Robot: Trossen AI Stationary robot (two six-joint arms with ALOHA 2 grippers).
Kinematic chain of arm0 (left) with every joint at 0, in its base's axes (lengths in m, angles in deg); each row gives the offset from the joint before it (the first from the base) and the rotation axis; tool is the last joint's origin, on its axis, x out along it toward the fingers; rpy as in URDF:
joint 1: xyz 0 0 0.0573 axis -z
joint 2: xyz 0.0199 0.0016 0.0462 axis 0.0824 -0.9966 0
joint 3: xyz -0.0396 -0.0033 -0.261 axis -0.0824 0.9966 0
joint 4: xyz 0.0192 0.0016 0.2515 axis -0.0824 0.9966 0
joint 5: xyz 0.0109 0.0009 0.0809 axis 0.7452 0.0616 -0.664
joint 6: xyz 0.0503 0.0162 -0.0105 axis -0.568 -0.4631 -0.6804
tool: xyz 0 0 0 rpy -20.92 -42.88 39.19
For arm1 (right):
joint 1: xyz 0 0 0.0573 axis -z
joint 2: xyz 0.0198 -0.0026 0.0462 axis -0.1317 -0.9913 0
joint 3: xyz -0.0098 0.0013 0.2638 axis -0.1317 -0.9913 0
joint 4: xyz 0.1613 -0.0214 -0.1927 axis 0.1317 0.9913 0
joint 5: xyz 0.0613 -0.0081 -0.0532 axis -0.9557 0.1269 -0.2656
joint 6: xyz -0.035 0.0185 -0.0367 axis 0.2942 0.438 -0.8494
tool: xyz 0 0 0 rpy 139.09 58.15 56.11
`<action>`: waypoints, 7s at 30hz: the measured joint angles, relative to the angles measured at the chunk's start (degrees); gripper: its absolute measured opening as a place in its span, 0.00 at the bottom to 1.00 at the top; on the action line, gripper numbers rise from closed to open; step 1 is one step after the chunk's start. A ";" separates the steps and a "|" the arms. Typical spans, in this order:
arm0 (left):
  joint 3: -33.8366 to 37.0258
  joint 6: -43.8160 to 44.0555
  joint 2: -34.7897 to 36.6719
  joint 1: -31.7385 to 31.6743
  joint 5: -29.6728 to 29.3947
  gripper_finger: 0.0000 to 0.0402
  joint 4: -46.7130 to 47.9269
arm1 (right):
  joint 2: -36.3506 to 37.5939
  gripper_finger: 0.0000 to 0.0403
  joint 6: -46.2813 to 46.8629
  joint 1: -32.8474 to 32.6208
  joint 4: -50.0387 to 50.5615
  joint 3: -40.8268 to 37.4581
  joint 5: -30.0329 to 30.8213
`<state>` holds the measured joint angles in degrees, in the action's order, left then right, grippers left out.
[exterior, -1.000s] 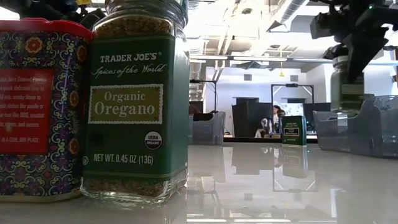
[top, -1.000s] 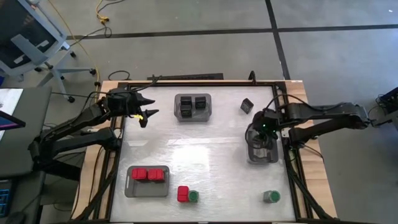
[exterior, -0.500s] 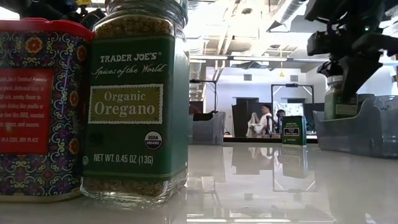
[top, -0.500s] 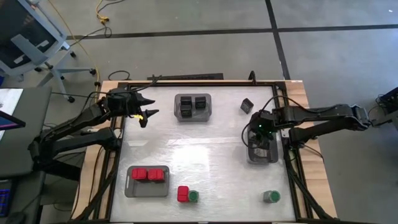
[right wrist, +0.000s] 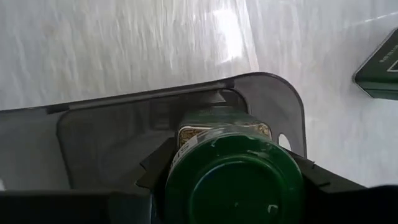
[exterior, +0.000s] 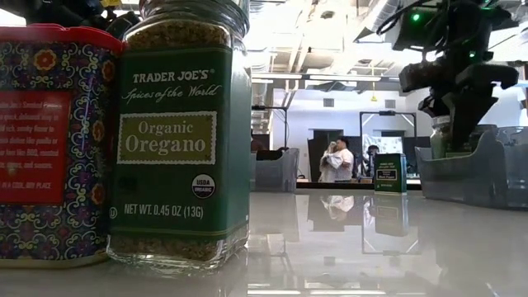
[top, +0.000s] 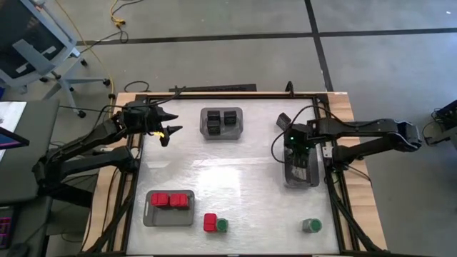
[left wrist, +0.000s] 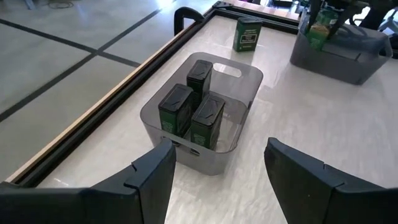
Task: Sort spices by type
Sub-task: Put the top right green seasoning bottle into the middle right black transparent bin, then put the right green seasoning bottle into the middle right black transparent bin
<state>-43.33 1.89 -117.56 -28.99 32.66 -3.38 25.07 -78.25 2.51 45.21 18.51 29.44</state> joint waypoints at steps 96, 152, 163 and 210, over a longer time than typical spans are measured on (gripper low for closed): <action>0.00 2.03 0.02 -0.02 0.09 0.59 0.15 | 2.51 0.78 32.28 1.65 10.68 18.34 0.37; 0.00 15.74 -0.09 32.41 -23.50 0.59 -0.24 | -21.61 0.78 83.10 -68.94 10.24 32.65 2.25; -0.02 17.49 -0.13 32.41 -23.50 0.59 -0.05 | -22.66 0.82 90.50 -70.67 16.25 32.68 2.83; -0.02 13.33 -0.15 32.41 -23.52 0.59 0.21 | -31.63 0.90 68.10 -71.50 10.43 32.63 2.99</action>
<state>-43.35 15.23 -117.72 3.43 9.15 -3.17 -6.56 -10.16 -68.99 55.64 51.14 32.43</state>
